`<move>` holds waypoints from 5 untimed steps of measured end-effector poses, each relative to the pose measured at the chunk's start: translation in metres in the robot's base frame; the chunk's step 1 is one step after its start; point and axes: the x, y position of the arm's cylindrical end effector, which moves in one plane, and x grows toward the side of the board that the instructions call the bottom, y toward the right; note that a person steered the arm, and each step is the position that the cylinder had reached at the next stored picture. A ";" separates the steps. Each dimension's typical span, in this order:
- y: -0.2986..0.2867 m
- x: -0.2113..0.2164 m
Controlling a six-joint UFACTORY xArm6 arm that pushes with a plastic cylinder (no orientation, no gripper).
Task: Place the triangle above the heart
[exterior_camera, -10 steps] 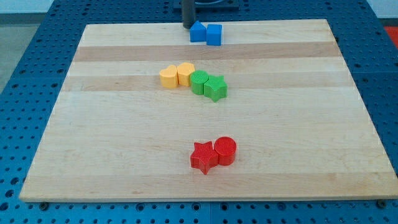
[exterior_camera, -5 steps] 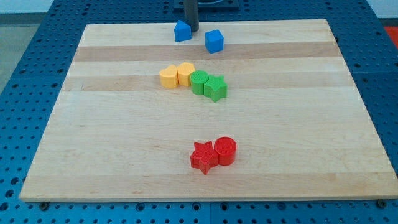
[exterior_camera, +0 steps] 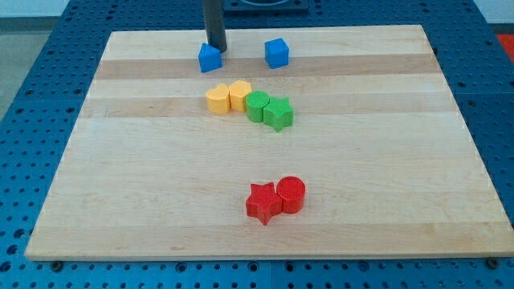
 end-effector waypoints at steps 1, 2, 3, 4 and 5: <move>-0.018 0.010; -0.038 0.035; -0.041 0.062; -0.042 0.080; -0.035 0.080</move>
